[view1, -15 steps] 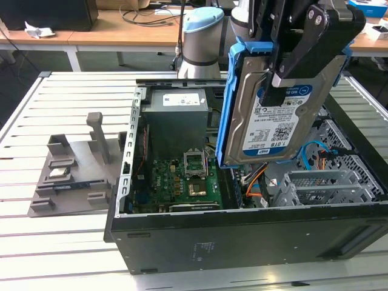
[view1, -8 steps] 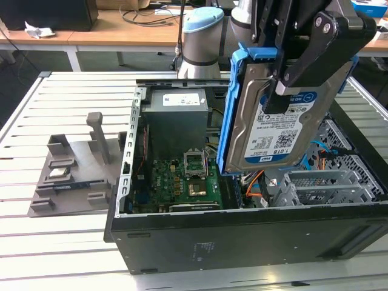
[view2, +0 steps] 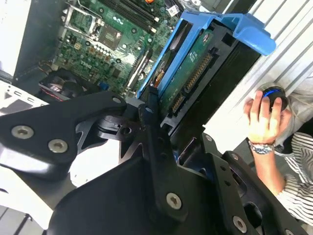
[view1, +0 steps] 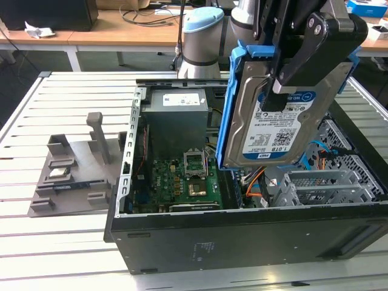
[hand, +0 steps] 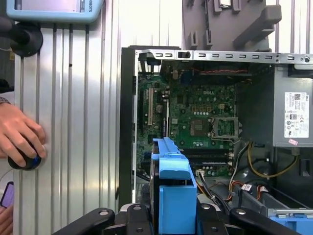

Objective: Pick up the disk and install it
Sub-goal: 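Pick up the disk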

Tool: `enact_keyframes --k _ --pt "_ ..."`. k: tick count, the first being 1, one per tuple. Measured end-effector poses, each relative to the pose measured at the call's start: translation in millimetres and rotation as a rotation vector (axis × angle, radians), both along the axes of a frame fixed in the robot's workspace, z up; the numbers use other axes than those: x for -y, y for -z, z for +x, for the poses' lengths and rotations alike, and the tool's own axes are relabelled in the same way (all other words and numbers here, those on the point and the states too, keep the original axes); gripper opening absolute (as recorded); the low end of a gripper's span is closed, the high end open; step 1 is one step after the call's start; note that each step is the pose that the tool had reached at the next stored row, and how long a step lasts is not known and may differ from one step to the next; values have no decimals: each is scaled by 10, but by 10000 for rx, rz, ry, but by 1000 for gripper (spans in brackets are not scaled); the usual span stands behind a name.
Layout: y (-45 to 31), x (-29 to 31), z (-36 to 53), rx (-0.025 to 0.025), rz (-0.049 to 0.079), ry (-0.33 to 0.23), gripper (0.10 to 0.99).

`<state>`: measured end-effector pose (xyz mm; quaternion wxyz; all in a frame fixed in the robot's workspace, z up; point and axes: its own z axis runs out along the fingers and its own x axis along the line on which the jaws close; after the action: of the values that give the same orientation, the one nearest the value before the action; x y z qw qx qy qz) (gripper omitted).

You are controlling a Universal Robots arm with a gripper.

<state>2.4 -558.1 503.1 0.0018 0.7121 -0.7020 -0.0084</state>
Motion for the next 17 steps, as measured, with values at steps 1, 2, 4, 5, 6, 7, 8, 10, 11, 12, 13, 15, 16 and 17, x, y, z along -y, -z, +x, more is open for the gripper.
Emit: enact_keyframes --k 1,2,4,5,6,7,8,10,11,12,13,15,16,17 --pt "1 4 -1 0 12 2 369" --pt "0 9 -1 0 19 2 369" --pt "0 14 0 0 22 1 369" --pt "0 14 0 0 23 1 369" --pt "1 15 -1 0 23 2 369" --pt "0 16 0 0 22 1 369" --pt "0 16 0 0 23 2 369" --pt "0 18 0 -1 21 1 369" --pt "0 23 -1 0 22 1 369" --pt "0 33 0 0 22 0 369" --pt "0 43 0 0 22 0 369" --pt "1 60 10 -1 23 0 369" --pt "1 63 24 0 22 -1 369" --pt "1 66 40 -1 22 -3 369"
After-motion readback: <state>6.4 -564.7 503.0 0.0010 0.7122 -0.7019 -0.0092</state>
